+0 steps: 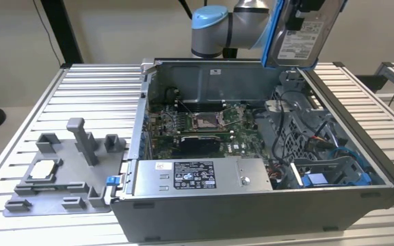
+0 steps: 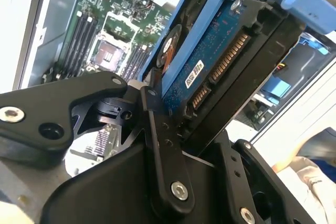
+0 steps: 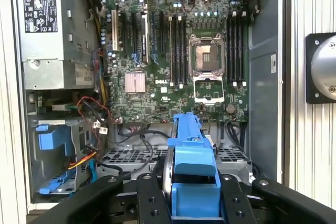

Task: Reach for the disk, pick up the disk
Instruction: 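Pick up the disk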

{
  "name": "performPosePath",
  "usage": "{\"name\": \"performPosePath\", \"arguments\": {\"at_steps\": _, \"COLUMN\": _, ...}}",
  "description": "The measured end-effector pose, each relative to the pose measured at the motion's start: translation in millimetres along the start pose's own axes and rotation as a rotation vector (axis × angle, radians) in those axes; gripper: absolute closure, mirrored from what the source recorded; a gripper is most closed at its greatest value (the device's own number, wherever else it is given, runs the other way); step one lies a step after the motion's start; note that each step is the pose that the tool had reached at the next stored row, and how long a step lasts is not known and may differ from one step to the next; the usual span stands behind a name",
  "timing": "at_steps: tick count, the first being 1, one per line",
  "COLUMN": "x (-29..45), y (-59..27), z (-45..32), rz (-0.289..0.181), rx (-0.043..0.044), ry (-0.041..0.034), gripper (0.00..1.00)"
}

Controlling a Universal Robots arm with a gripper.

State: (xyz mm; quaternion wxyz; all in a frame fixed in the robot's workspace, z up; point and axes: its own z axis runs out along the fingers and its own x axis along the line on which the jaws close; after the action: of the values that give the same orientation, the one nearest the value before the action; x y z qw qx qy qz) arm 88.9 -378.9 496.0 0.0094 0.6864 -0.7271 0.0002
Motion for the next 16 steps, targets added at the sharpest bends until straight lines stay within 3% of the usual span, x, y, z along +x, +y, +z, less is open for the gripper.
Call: {"name": "performPosePath", "arguments": {"at_steps": 16, "x": 11.9, "y": -0.7, "z": 0.2, "rz": 0.0, "rx": -0.0005, "ry": 0.0001, "gripper": 1.0}}
